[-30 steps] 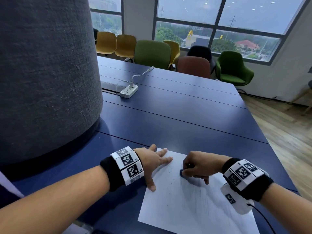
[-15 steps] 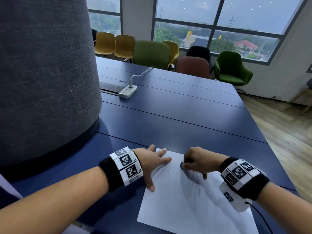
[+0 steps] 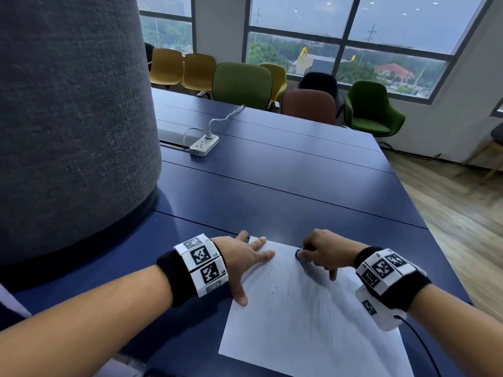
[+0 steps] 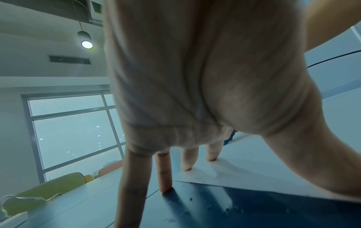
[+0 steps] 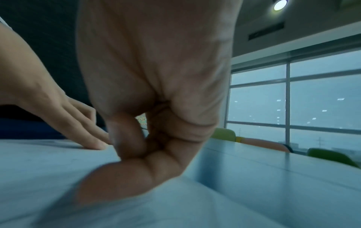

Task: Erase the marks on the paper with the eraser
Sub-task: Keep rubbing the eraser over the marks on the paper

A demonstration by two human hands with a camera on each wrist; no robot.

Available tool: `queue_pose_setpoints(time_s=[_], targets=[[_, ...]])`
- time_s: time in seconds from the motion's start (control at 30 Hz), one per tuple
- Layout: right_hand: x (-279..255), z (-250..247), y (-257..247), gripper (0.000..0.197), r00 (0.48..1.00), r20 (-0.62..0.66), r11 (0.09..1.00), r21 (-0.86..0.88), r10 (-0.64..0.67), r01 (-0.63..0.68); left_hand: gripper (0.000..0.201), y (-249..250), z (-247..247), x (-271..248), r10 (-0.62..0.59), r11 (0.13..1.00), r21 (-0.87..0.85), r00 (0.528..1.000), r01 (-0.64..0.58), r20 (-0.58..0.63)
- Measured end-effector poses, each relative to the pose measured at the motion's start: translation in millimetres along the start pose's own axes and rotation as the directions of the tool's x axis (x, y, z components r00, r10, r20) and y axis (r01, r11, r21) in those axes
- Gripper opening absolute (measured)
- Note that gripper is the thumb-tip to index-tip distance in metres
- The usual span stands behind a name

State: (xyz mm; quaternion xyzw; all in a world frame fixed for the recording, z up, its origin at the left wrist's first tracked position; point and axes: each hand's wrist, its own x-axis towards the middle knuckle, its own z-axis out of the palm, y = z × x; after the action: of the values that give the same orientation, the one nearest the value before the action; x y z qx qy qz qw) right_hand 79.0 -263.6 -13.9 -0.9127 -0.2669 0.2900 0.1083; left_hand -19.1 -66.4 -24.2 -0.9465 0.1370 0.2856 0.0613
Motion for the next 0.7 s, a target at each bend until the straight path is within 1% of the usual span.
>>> queue_pose_setpoints(time_s=[0.03, 0.13, 0.17, 0.3, 0.33, 0.43, 0.47, 0.57, 0.6, 0.63, 0.7], targets=[[0, 1, 1, 0.032, 1.0, 0.006, 1.0, -0.006, -0.012, 0.012, 0.118, 0, 0, 0, -0.001, 1.0, 0.0, 1.0, 0.001, -0.004], [-8, 11, -5, 0.027, 0.989, 0.125, 0.995, -0.046, -0.082, 0.088, 0.118, 0, -1, -1, 0.001, 1.0, -0.007, 1.0, -0.001, -0.006], [-9, 11, -7, 0.027, 0.988, 0.131, 0.995, -0.049, -0.079, 0.086, 0.119, 0, -1, 0, 0.002, 1.0, -0.006, 1.0, -0.002, -0.002], [-2, 4, -1, 0.033, 1.0, 0.002, 1.0, -0.011, -0.004, 0.004, 0.118, 0, -1, 1, 0.001, 1.0, 0.004, 1.0, -0.001, -0.003], [-3, 6, -1, 0.032, 1.0, 0.008, 1.0, -0.02, -0.016, 0.016, 0.118, 0, -1, 0, -0.001, 1.0, 0.002, 1.0, 0.001, -0.003], [-11, 12, -9, 0.028, 0.992, 0.107, 0.995, -0.066, -0.063, 0.071, 0.118, 0, -2, 0, -0.002, 1.0, -0.003, 1.0, 0.002, 0.005], [-10, 11, -9, 0.028, 0.993, 0.107, 0.996, -0.061, -0.056, 0.062, 0.119, 0, -2, 0, 0.0, 1.0, 0.0, 1.0, 0.0, 0.007], [-3, 2, -3, 0.032, 1.0, 0.001, 1.0, -0.005, 0.002, -0.002, 0.119, 0, -1, 1, -0.008, 1.0, 0.001, 1.0, 0.008, 0.005], [-2, 3, -3, 0.032, 1.0, -0.01, 1.0, 0.001, 0.001, -0.001, 0.119, 0, 0, 1, -0.011, 1.0, 0.0, 1.0, 0.011, 0.004], [-3, 6, -4, 0.031, 1.0, 0.009, 1.0, -0.004, -0.021, 0.022, 0.119, 0, 0, 1, -0.013, 1.0, -0.002, 1.0, 0.013, 0.003], [-8, 13, -8, 0.029, 0.991, 0.103, 0.997, -0.016, -0.08, 0.082, 0.119, 0, 0, 1, -0.01, 1.0, -0.002, 1.0, 0.01, 0.005]])
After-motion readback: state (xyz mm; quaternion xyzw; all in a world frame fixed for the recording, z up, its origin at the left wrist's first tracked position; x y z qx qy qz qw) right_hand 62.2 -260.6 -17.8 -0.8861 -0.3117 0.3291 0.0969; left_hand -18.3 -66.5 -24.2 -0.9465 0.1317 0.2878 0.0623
